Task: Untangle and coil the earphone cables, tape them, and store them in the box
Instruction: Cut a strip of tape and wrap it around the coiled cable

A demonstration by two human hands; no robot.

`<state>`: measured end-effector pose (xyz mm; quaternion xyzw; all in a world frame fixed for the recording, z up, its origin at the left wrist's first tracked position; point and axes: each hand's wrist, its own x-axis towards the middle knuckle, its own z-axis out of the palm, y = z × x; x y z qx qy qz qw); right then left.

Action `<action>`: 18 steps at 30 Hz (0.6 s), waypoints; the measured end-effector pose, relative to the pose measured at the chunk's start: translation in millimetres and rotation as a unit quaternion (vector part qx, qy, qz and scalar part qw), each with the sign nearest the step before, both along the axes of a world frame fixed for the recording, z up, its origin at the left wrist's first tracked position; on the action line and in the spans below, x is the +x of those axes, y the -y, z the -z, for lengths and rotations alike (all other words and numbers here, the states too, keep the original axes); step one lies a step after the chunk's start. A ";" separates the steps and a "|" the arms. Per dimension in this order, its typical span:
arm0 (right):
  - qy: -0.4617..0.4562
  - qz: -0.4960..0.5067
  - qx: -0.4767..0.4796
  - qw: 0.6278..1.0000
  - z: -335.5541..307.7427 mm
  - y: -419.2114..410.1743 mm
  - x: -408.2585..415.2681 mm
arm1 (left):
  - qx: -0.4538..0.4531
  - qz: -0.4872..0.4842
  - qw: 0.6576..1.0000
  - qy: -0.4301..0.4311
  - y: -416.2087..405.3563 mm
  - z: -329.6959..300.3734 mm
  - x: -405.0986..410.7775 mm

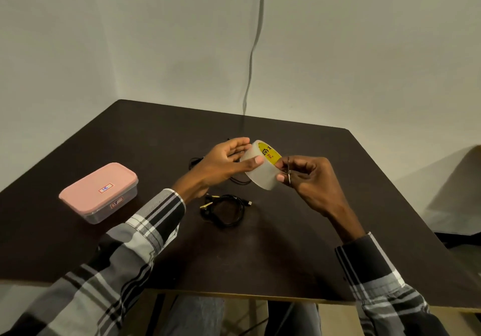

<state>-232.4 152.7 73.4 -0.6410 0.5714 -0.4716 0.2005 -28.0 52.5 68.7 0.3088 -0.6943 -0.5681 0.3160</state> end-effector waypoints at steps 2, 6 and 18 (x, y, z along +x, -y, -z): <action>0.014 -0.015 -0.005 1.000 2.3 0.9 4.2 | -0.008 -0.001 1.000 -0.005 -0.6 -2.4 1.2; 0.027 -0.024 -0.022 0.999 8.9 2.2 5.6 | -0.022 -0.002 1.000 -0.013 -2.5 -4.1 0.8; 0.026 -0.011 -0.037 0.999 20.4 7.9 -0.4 | -0.111 -0.078 0.991 0.001 -4.3 2.1 3.4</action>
